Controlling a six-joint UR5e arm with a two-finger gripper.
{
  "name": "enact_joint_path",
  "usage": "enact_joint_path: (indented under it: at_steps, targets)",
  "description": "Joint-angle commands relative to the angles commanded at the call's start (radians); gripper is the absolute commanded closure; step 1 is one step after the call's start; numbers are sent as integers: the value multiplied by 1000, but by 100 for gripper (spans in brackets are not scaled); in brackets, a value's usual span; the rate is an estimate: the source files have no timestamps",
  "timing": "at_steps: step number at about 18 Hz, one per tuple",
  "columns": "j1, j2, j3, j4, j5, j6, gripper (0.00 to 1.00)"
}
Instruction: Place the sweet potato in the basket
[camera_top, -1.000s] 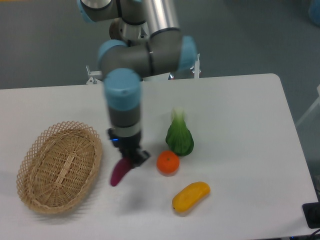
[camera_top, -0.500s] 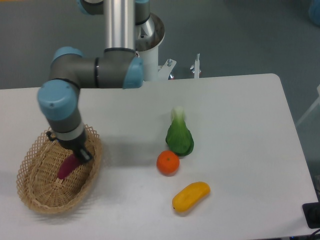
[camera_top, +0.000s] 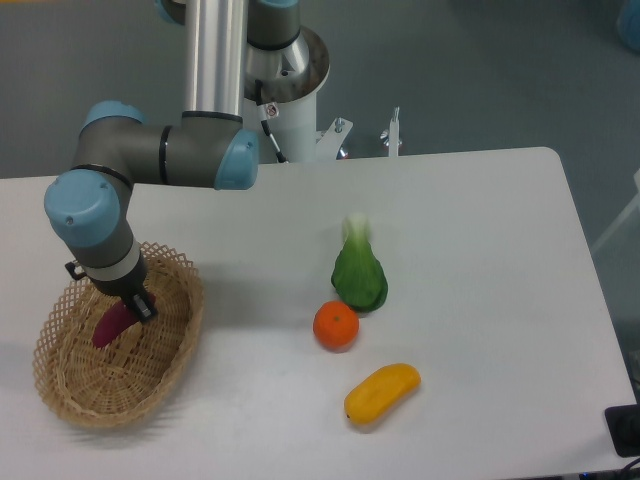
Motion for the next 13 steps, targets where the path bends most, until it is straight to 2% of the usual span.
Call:
enact_joint_path:
  at_steps: [6,10,13]
  targets:
    - [20,29,21,-3,8,11,0]
    - [129,75,26,-3,15,14,0]
    - [225,103,20,-11,15,66,0]
